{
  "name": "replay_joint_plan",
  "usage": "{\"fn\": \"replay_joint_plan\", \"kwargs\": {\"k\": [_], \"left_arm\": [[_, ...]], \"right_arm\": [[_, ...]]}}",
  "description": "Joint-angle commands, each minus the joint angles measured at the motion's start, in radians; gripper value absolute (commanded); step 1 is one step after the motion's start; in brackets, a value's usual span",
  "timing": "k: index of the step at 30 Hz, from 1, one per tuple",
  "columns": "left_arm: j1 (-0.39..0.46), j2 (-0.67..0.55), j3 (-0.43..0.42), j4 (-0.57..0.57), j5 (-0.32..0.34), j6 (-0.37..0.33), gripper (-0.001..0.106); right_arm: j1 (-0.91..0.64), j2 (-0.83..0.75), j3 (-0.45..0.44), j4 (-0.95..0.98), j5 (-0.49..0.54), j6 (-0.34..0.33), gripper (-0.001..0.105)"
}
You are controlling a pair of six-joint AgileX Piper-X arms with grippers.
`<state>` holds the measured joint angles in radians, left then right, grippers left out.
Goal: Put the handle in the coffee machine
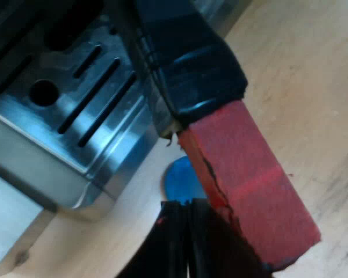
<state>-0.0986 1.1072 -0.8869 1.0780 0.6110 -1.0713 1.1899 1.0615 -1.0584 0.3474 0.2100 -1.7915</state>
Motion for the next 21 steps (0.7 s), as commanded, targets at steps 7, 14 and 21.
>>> {"fn": "replay_joint_plan", "kwargs": {"k": [7, 14, 21], "left_arm": [[-0.086, -0.010, -0.005, 0.001, 0.053, -0.091, 0.000], [-0.195, -0.013, -0.005, -0.060, 0.048, -0.239, 0.000], [-0.372, -0.013, -0.005, -0.137, -0.079, -0.358, 0.000]], "right_arm": [[0.002, -0.068, -0.013, 0.107, 0.022, -0.007, 0.016], [0.002, -0.100, -0.013, 0.107, 0.094, -0.007, 0.016], [0.002, -0.105, -0.013, 0.107, 0.104, -0.010, 0.016]]}}
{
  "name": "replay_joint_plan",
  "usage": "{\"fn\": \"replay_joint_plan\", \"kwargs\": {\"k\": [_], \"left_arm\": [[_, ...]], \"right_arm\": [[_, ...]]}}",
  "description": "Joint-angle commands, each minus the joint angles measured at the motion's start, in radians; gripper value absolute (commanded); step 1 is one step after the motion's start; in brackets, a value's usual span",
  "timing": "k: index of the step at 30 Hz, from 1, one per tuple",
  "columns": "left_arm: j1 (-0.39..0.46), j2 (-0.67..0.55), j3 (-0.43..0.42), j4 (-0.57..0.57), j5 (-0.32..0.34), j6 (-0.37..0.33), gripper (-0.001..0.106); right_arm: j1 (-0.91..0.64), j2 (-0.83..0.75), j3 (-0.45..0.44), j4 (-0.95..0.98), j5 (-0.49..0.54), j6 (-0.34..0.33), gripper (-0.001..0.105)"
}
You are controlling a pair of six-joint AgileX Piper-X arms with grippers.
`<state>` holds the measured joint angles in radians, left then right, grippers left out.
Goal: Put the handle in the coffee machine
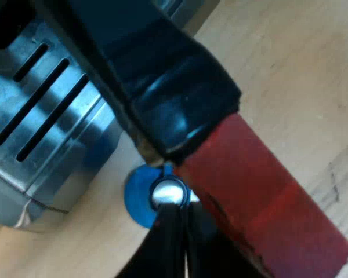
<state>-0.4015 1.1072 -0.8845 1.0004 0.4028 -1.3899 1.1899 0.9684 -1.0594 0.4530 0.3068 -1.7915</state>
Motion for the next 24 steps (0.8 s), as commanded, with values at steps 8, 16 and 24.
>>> {"fn": "replay_joint_plan", "kwargs": {"k": [8, 16, 24], "left_arm": [[-0.137, -0.013, -0.008, -0.123, 0.137, -0.048, 0.000], [-0.142, -0.013, -0.008, -0.216, 0.261, -0.039, 0.000], [-0.194, -0.013, -0.008, -0.325, 0.309, -0.015, 0.000]], "right_arm": [[0.002, -0.012, -0.012, 0.001, 0.011, -0.010, 0.016], [0.002, -0.012, -0.012, 0.001, 0.024, -0.010, 0.016], [0.002, -0.012, -0.012, 0.001, 0.063, -0.010, 0.016]]}}
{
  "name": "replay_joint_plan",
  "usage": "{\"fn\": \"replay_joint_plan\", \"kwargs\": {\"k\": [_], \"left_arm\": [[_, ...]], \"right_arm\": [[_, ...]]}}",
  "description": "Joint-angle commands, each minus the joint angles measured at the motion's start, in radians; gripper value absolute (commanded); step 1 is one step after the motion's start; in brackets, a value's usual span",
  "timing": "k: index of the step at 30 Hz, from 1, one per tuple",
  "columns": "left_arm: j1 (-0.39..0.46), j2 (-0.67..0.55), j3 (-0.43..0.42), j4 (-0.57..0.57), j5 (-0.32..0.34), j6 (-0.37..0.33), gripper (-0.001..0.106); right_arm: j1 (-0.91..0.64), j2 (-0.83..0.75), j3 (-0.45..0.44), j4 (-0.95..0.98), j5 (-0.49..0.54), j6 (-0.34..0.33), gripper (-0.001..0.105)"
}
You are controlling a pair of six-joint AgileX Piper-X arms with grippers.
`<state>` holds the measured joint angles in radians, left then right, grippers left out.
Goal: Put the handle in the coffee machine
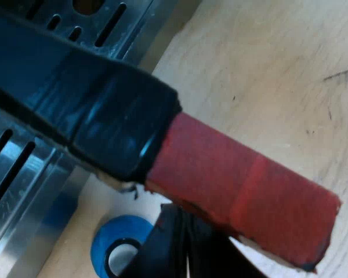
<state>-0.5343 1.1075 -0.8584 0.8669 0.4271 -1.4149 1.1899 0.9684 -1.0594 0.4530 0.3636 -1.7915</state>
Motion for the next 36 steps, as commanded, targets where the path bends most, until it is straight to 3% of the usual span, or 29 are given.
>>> {"fn": "replay_joint_plan", "kwargs": {"k": [1, 8, 13, 18, 22, 36], "left_arm": [[-0.066, -0.013, -0.034, -0.199, 0.288, 0.010, 0.000], [-0.087, -0.008, -0.034, -0.220, 0.281, 0.010, 0.000], [-0.087, -0.008, -0.034, -0.158, 0.191, 0.010, 0.000], [-0.061, -0.010, -0.034, -0.036, 0.112, 0.066, 0.000], [0.000, -0.021, -0.034, 0.045, 0.070, 0.107, 0.000], [0.230, -0.216, -0.034, 0.162, 0.070, 0.142, 0.000]], "right_arm": [[0.002, -0.012, -0.012, 0.001, 0.007, -0.010, 0.016], [0.002, -0.012, -0.012, 0.001, 0.007, -0.010, 0.016], [0.002, -0.012, -0.012, 0.001, 0.007, -0.010, 0.016], [0.002, -0.012, -0.012, 0.001, 0.007, -0.010, 0.016], [0.002, -0.012, -0.012, 0.114, -0.041, -0.005, 0.016], [0.002, -0.012, -0.012, 0.157, -0.077, 0.000, 0.016]]}}
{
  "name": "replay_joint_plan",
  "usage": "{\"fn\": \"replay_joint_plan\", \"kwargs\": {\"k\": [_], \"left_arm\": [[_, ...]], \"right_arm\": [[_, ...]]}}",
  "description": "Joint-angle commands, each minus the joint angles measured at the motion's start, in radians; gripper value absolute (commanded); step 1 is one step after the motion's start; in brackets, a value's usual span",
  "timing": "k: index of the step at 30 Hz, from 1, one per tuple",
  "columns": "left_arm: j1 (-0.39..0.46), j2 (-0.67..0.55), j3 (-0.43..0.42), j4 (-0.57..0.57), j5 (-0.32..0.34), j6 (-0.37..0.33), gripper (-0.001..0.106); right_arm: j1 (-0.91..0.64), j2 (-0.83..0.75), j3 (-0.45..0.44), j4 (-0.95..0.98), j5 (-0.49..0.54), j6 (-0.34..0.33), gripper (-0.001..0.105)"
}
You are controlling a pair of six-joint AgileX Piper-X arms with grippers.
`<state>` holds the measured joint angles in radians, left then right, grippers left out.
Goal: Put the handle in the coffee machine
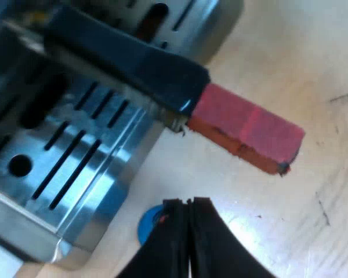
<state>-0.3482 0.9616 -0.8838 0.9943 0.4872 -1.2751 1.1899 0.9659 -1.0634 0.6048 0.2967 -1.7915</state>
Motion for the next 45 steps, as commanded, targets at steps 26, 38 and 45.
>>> {"fn": "replay_joint_plan", "kwargs": {"k": [26, 38, 45], "left_arm": [[0.157, -0.298, -0.009, 0.112, 0.006, -0.127, 0.075], [0.157, -0.298, -0.009, 0.127, 0.023, -0.127, 0.082], [0.157, -0.298, -0.045, 0.123, -0.004, -0.141, 0.082]], "right_arm": [[0.002, -0.009, -0.008, 0.039, 0.021, 0.002, 0.041], [0.002, -0.014, -0.008, 0.171, 0.021, 0.041, 0.081], [0.000, -0.016, -0.035, 0.179, 0.082, 0.154, 0.081]]}}
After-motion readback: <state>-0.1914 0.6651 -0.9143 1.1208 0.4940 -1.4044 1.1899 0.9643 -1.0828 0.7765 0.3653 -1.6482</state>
